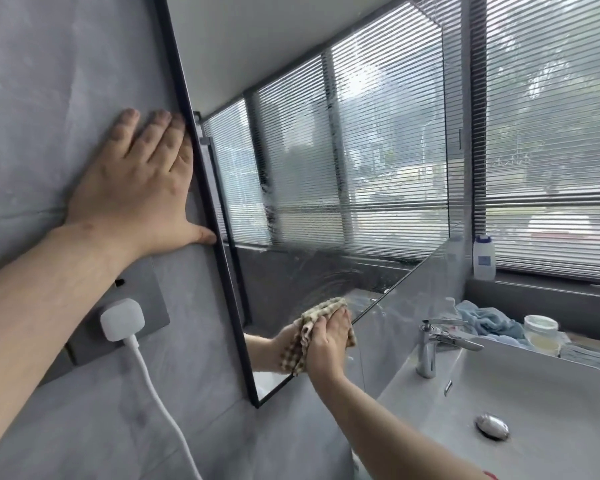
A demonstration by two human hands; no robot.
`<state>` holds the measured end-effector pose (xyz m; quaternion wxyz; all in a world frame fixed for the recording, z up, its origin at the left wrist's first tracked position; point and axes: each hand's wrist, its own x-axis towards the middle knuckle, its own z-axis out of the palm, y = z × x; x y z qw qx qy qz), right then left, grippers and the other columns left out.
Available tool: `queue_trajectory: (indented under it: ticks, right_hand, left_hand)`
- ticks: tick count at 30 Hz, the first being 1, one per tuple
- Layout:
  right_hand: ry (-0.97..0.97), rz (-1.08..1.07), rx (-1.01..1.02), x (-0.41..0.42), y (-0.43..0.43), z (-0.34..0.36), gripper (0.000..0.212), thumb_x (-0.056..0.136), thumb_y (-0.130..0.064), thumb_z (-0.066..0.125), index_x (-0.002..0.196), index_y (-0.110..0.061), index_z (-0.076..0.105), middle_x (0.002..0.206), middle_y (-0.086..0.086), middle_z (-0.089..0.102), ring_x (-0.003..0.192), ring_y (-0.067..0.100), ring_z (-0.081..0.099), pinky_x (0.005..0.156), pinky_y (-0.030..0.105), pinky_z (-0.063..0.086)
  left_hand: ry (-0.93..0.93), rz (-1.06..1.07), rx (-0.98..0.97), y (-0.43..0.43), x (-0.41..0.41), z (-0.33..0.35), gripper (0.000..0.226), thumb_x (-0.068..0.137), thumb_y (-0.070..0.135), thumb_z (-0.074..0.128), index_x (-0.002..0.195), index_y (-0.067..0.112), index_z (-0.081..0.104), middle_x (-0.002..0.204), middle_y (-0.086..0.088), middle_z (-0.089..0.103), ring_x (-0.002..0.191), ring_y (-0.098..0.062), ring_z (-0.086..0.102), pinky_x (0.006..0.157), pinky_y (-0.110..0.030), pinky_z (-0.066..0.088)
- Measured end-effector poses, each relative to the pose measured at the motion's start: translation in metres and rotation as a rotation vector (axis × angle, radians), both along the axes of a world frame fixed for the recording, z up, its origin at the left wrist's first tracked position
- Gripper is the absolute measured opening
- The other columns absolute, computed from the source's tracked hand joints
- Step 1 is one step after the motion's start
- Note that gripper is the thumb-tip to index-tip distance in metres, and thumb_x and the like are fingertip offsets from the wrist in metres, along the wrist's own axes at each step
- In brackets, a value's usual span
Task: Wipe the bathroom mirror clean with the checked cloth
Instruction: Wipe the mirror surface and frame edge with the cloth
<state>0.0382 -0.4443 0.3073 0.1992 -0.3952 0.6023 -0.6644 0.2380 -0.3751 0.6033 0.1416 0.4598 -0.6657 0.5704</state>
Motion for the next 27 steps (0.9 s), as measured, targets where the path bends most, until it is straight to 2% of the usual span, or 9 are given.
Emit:
queue_trajectory:
  ticks: [5, 11, 13, 15, 17, 20, 21, 23, 27]
  right_hand:
    - [-0.048, -0.072, 0.031, -0.058, -0.032, 0.031, 0.059, 0.108, -0.03, 0.025, 0.158, -0.007, 0.004, 0.167, 0.005, 0.003, 0.153, 0.014, -0.001, 0.122, 0.026, -0.006]
    - [-0.126, -0.199, 0.065, -0.094, -0.058, 0.088, 0.058, 0.107, -0.035, 0.025, 0.158, -0.007, 0.015, 0.165, 0.01, 0.018, 0.152, 0.021, 0.013, 0.124, 0.035, 0.004]
    - [-0.06, -0.219, 0.001, -0.097, -0.062, 0.124, 0.06, 0.105, -0.037, 0.028, 0.158, -0.01, 0.019, 0.163, 0.009, 0.025, 0.15, 0.022, 0.019, 0.123, 0.04, 0.008]
    - [0.025, -0.185, -0.067, -0.099, -0.064, 0.165, 0.062, 0.105, -0.038, 0.029, 0.159, -0.012, 0.015, 0.164, 0.008, 0.02, 0.151, 0.021, 0.015, 0.123, 0.041, 0.005]
    - [0.095, -0.15, -0.126, -0.101, -0.064, 0.195, 0.062, 0.105, -0.039, 0.029, 0.159, -0.015, 0.01, 0.166, 0.004, 0.013, 0.153, 0.018, 0.008, 0.123, 0.039, -0.002]
    - [0.173, -0.128, -0.208, -0.105, -0.067, 0.196, 0.061, 0.105, -0.039, 0.029, 0.159, -0.018, 0.01, 0.167, 0.001, 0.009, 0.153, 0.013, 0.003, 0.123, 0.035, -0.007]
    - [0.176, -0.121, -0.212, -0.109, -0.071, 0.184, 0.061, 0.105, -0.04, 0.028, 0.159, -0.018, 0.01, 0.167, 0.0, 0.009, 0.153, 0.012, 0.003, 0.123, 0.034, -0.006]
    - [0.132, -0.132, -0.178, -0.115, -0.077, 0.151, 0.064, 0.102, -0.046, 0.024, 0.159, -0.019, 0.015, 0.166, 0.0, 0.014, 0.152, 0.012, 0.007, 0.124, 0.034, -0.003]
    - [-0.157, -0.166, -0.111, -0.116, -0.076, 0.07, 0.063, 0.1, -0.042, 0.03, 0.155, -0.012, 0.028, 0.161, 0.007, 0.029, 0.15, 0.019, 0.022, 0.124, 0.038, 0.011]
  left_hand:
    - [0.041, -0.119, -0.004, -0.015, 0.001, -0.003, 0.139, 0.051, 0.093, 0.03, 0.144, -0.011, 0.034, 0.155, -0.026, 0.033, 0.146, -0.038, 0.025, 0.122, -0.051, 0.004]
    - [0.073, -0.178, -0.025, -0.018, 0.004, -0.004, 0.141, 0.048, 0.093, 0.035, 0.144, -0.011, 0.033, 0.155, -0.027, 0.034, 0.145, -0.039, 0.027, 0.122, -0.052, 0.006]
    - [0.085, -0.182, 0.002, -0.017, 0.005, -0.006, 0.147, 0.043, 0.09, 0.062, 0.143, -0.014, 0.033, 0.153, -0.03, 0.033, 0.144, -0.044, 0.027, 0.121, -0.053, 0.01]
    - [0.078, -0.226, -0.004, -0.019, 0.006, -0.006, 0.132, 0.053, 0.069, 0.083, 0.142, -0.016, 0.034, 0.151, -0.035, 0.031, 0.142, -0.05, 0.026, 0.118, -0.056, 0.012]
    - [0.104, -0.206, 0.003, -0.025, 0.008, -0.006, 0.143, 0.047, 0.086, 0.068, 0.142, -0.015, 0.033, 0.152, -0.032, 0.032, 0.148, -0.043, 0.018, 0.12, -0.056, 0.011]
    - [0.099, -0.233, 0.018, -0.03, 0.007, -0.003, 0.15, 0.047, 0.104, 0.026, 0.143, -0.011, 0.03, 0.155, -0.028, 0.029, 0.15, -0.016, -0.018, 0.123, -0.053, 0.004]
    - [0.082, -0.253, 0.032, -0.033, 0.008, -0.003, 0.158, 0.039, 0.108, 0.024, 0.143, -0.011, 0.03, 0.154, -0.029, 0.03, 0.15, -0.017, -0.016, 0.124, -0.051, 0.0]
    - [0.099, -0.241, 0.024, -0.03, 0.007, -0.004, 0.146, 0.044, 0.095, 0.042, 0.142, -0.013, 0.032, 0.152, -0.031, 0.031, 0.153, -0.036, 0.007, 0.123, -0.046, -0.006]
    - [0.103, -0.218, 0.013, -0.027, 0.005, -0.004, 0.138, 0.049, 0.09, 0.037, 0.138, -0.016, 0.038, 0.15, -0.032, 0.037, 0.142, -0.044, 0.028, 0.121, -0.054, 0.006]
